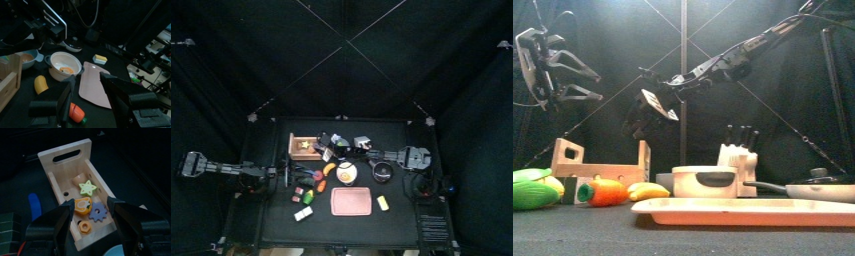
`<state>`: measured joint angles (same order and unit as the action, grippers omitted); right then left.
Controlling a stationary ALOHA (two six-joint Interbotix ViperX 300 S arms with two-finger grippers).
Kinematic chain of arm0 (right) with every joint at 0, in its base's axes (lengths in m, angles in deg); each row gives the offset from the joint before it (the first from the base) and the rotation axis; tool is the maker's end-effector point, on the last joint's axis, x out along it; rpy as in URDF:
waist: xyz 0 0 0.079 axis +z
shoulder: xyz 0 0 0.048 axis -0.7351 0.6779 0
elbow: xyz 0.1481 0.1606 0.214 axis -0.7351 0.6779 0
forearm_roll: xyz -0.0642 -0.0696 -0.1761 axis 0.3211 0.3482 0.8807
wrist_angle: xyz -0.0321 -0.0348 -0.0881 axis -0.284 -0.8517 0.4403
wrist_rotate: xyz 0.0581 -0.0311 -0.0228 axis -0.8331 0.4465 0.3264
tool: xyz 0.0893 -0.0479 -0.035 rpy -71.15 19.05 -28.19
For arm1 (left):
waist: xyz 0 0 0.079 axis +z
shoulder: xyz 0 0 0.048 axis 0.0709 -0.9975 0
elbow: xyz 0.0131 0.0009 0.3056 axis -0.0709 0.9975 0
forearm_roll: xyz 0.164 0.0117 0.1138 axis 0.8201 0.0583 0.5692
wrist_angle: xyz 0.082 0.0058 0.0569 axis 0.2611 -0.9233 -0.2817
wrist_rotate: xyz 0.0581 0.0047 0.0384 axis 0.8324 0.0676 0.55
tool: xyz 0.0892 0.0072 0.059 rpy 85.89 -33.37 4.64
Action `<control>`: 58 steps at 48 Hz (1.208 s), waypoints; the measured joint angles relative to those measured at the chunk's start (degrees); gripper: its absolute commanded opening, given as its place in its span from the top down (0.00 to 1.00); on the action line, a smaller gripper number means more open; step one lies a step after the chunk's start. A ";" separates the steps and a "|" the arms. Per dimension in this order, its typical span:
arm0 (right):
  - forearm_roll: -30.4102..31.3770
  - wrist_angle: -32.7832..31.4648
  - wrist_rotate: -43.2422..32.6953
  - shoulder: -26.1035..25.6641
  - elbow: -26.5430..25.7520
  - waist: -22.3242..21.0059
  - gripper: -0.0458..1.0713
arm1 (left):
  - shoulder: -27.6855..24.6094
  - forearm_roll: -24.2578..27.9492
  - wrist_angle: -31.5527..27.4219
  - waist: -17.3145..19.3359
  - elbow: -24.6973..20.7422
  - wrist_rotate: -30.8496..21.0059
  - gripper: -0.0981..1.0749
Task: Grab green sushi roll
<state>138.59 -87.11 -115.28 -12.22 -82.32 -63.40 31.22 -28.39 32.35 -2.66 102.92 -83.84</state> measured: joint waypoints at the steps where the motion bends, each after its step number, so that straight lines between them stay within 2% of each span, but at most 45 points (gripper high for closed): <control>1: -0.09 -0.09 0.09 0.00 0.00 0.18 0.17 | 0.00 0.00 0.00 0.09 0.00 -0.09 0.21; 6: -0.97 -1.32 0.00 -1.23 0.53 1.23 0.17 | 0.00 0.09 0.00 0.00 0.00 0.00 0.21; 12: -2.64 -5.27 0.00 -6.06 2.55 3.52 0.17 | 0.00 0.35 0.00 0.09 0.97 0.00 0.21; 22: -3.16 -15.64 0.09 -14.59 7.38 10.72 0.17 | 0.00 0.44 0.00 0.09 1.32 0.00 0.21; 30: -3.52 -24.26 0.00 -16.96 11.07 16.17 0.17 | 0.00 0.70 -0.09 0.18 1.41 0.00 0.21; 39: -6.15 -31.11 -0.44 -18.98 14.15 19.34 0.17 | 0.00 1.67 -2.90 0.09 1.58 -0.09 0.21; 50: -12.22 -32.08 -0.97 -22.24 18.90 21.36 0.17 | 0.00 1.67 -8.35 -2.55 1.58 -0.35 0.21; 58: -15.82 -32.17 -1.05 -23.12 22.32 22.24 0.17 | 0.00 1.49 -9.93 -3.69 1.58 -0.44 0.21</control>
<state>122.77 -119.27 -116.33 -35.33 -60.00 -41.17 31.22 -26.90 22.42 -6.35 104.50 -84.28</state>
